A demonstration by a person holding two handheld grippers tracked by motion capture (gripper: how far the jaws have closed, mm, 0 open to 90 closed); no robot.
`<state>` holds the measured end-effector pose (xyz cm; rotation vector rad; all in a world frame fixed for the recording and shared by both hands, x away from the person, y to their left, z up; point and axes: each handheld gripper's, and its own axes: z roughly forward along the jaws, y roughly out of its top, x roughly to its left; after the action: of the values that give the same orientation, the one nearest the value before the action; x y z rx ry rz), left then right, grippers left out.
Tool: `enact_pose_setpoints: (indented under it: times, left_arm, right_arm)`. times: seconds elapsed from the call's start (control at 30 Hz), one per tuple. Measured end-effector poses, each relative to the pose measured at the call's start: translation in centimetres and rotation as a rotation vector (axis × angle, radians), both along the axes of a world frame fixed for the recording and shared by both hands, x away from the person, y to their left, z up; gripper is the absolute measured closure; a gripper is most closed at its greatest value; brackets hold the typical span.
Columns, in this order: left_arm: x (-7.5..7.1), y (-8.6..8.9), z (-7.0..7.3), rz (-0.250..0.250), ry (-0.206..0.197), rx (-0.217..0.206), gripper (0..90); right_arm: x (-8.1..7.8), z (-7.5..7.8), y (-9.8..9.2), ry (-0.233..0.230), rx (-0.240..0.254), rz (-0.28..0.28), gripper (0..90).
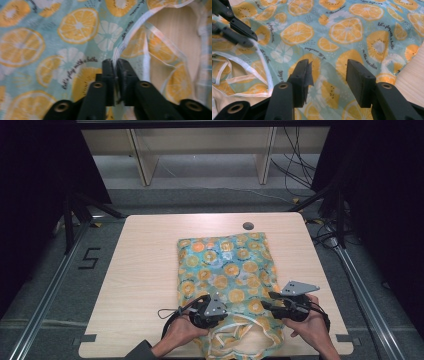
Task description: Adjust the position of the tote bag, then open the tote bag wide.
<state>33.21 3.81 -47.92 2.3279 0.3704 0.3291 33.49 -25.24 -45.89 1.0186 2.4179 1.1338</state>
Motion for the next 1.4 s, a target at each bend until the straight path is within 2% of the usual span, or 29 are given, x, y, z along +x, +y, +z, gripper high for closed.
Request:
enact_pose_setpoints:
  times: [0.03,0.13,0.17,0.27,0.3,0.33,0.37,0.43,0.47,0.53,0.6,0.7,0.73,0.8,0.83,0.87,0.9,0.93,0.97,1.0,1.07,1.1,1.13,1.17,1.2,1.23,1.3,1.37,1.4]
  left_arm:
    - [0.4,0.1,0.4,0.004,-0.02,0.001,88.9]
    - [0.9,0.3,0.8,0.012,-0.039,0.006,89.3]
    - [1.4,0.6,1.2,0.028,-0.055,-0.005,89.4]
    - [2.0,1.0,1.8,0.047,-0.065,-0.026,89.4]
    - [2.7,1.4,2.5,0.076,-0.074,-0.051,89.4]
    - [3.1,1.6,2.8,0.085,-0.077,-0.06,89.4]
    - [3.4,1.8,3.2,0.1,-0.08,-0.081,89.4]
    - [4.1,2.2,3.9,0.11,-0.081,-0.095,89.3]
    - [4.1,2.2,3.9,0.11,-0.081,-0.095,89.3]
    - [5.5,2.3,5.1,0.124,-0.103,-0.11,89.3]
    - [6.0,2.3,5.4,0.134,-0.106,-0.117,89.3]
    - [7.8,2.5,6.2,0.171,-0.101,-0.142,89.4]
    - [8.5,2.6,6.5,0.169,-0.113,-0.137,89.3]
    - [9.7,2.8,6.8,0.198,-0.098,-0.149,89.3]
    - [10.2,3.0,6.9,0.207,-0.097,-0.139,89.3]
    - [10.7,3.1,6.9,0.219,-0.086,-0.147,89.3]
    - [11.2,3.3,7.0,0.223,-0.081,-0.147,89.3]
    - [11.7,3.4,7.1,0.233,-0.072,-0.152,89.3]
    - [12.0,3.5,7.1,0.249,-0.058,-0.167,89.3]
    - [12.5,3.7,7.1,0.252,-0.05,-0.168,89.3]
    - [12.7,3.7,7.0,0.253,-0.039,-0.174,89.3]
    - [12.8,3.7,7.1,0.247,-0.04,-0.169,89.3]
    - [12.9,3.7,7.1,0.242,-0.041,-0.165,89.3]
    - [13.0,3.7,7.1,0.253,-0.035,-0.172,89.3]
    - [13.1,3.7,7.2,0.25,-0.036,-0.173,89.3]
    - [13.3,3.7,7.2,0.254,-0.028,-0.172,89.3]
    - [13.7,3.7,7.2,0.254,-0.029,-0.164,89.3]
    - [14.1,3.8,7.1,0.256,-0.025,-0.158,89.2]
    - [14.4,3.9,7.1,0.259,-0.021,-0.161,89.1]
  right_arm:
    - [0.0,0.0,0.0,-0.01,-0.002,-0.001,54.2]
    - [0.0,0.0,0.0,-0.009,0.01,0.01,54.1]
    - [0.0,0.1,0.0,-0.002,0.014,0.01,53.9]
    - [0.0,0.2,0.0,-0.028,0.01,-0.001,53.4]
    - [-0.2,0.3,0.1,-0.006,0.034,-0.015,53.1]
    - [-0.3,0.5,0.0,0.007,0.031,-0.012,52.7]
    - [-0.2,0.5,0.0,-0.018,0.038,-0.015,52.4]
    - [-0.1,0.8,0.0,-0.02,0.043,-0.005,51.5]
    - [-0.3,1.1,0.1,0.002,0.06,-0.014,51.2]
    - [-0.2,1.5,-0.1,-0.031,0.065,-0.002,50.8]
    - [-0.4,1.7,0.0,-0.019,0.074,-0.011,50.6]
    - [-0.5,2.5,0.0,-0.047,0.076,0.021,49.8]
    - [-0.6,2.6,0.1,-0.067,0.072,0.012,49.3]
    - [-0.8,2.8,0.3,-0.05,0.082,0.01,49.0]
    - [-0.8,3.0,0.6,-0.042,0.073,0.02,48.2]
    - [-0.8,3.0,0.6,-0.042,0.073,0.02,48.2]
    - [-0.7,2.9,0.8,-0.075,0.051,0.043,47.1]
    - [-0.7,2.9,0.8,-0.075,0.051,0.043,47.1]
    - [-0.9,2.8,1.2,-0.051,0.053,0.031,45.2]
    - [-0.7,2.8,1.1,-0.06,0.031,0.047,44.6]
    - [-0.9,2.7,1.4,-0.054,0.037,0.026,43.4]
    - [-0.6,2.8,1.5,-0.091,0.004,0.033,42.2]
    - [-0.6,2.8,1.7,-0.081,0.002,0.026,42.0]
    - [-0.4,2.7,1.9,-0.098,0.004,0.026,42.0]
    - [-0.2,2.7,2.2,-0.08,0.0,0.018,41.9]
    - [0.2,2.6,2.3,-0.099,-0.007,0.021,41.8]
    - [1.2,2.3,2.9,-0.104,-0.015,0.0,42.0]
    - [2.2,2.2,3.5,-0.099,-0.046,0.002,48.5]
    - [2.7,2.1,3.8,-0.1,-0.073,0.006,55.3]
